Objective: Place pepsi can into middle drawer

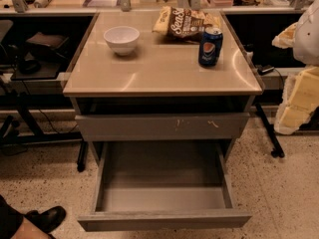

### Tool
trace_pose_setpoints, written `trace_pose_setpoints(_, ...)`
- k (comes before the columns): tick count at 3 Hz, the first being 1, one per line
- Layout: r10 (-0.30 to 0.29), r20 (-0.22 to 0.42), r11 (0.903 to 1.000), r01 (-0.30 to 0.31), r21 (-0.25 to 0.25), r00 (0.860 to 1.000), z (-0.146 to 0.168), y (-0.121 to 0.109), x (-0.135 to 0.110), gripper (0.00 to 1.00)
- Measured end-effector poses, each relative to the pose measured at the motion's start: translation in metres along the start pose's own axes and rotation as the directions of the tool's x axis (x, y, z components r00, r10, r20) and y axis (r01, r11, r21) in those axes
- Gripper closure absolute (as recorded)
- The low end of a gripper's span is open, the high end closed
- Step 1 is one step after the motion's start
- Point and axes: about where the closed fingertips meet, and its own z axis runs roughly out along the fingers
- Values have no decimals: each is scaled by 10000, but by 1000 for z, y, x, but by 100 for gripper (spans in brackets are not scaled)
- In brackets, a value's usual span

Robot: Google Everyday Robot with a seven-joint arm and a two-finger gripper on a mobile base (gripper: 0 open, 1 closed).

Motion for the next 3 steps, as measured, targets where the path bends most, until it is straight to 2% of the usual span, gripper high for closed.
trace_pose_setpoints(1, 0, 2, 10000, 0, 0, 10000, 0, 0, 0, 0)
trace_pose_setpoints(2, -8, 334, 10000, 10, -74, 9994, 1, -15, -4, 0)
trace_pose_setpoints(3, -284, 921, 9984, 327, -451, 9953, 16, -55, -22, 0)
